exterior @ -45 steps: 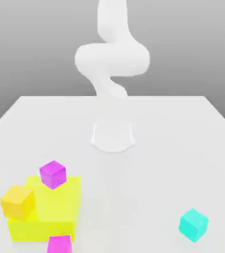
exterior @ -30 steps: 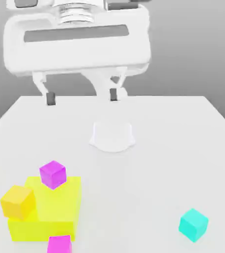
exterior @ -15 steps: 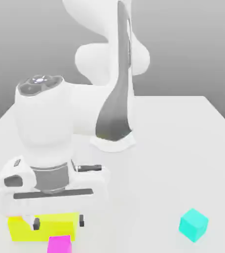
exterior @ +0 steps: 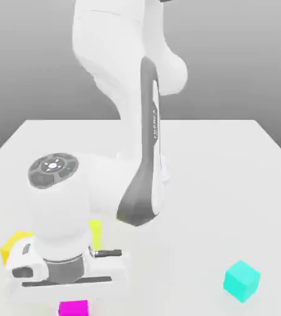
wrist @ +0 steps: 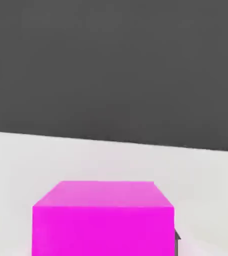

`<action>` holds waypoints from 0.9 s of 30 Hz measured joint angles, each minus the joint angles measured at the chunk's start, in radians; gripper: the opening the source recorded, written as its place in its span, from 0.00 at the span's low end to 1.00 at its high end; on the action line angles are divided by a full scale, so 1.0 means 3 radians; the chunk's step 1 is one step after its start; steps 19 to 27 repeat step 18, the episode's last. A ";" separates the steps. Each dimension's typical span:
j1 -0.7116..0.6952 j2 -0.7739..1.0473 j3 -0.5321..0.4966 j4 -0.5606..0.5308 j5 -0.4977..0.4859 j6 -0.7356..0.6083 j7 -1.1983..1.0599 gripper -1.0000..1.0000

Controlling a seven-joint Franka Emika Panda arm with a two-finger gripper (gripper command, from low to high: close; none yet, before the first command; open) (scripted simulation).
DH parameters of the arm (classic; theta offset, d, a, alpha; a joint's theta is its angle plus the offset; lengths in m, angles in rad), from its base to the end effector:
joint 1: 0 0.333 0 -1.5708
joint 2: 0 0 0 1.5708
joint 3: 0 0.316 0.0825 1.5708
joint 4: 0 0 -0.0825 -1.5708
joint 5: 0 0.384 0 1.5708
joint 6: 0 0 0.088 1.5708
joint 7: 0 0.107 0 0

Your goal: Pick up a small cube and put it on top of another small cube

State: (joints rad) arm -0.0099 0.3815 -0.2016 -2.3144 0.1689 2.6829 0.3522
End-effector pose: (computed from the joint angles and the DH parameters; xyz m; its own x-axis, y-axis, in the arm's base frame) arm 0.5081 -0.1186 0.1808 0.7640 -0.6452 -0.0002 -0.6452 -0.7640 0.0003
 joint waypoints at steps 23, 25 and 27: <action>-0.0487 -0.0903 -0.0377 -0.0420 -0.0343 -0.0463 0.0095 1.00; -0.0487 -0.0903 -0.0377 -0.0420 -0.0343 -0.0463 0.0095 1.00; -0.0487 -0.0903 -0.0377 -0.0420 -0.0343 -0.0463 0.0095 1.00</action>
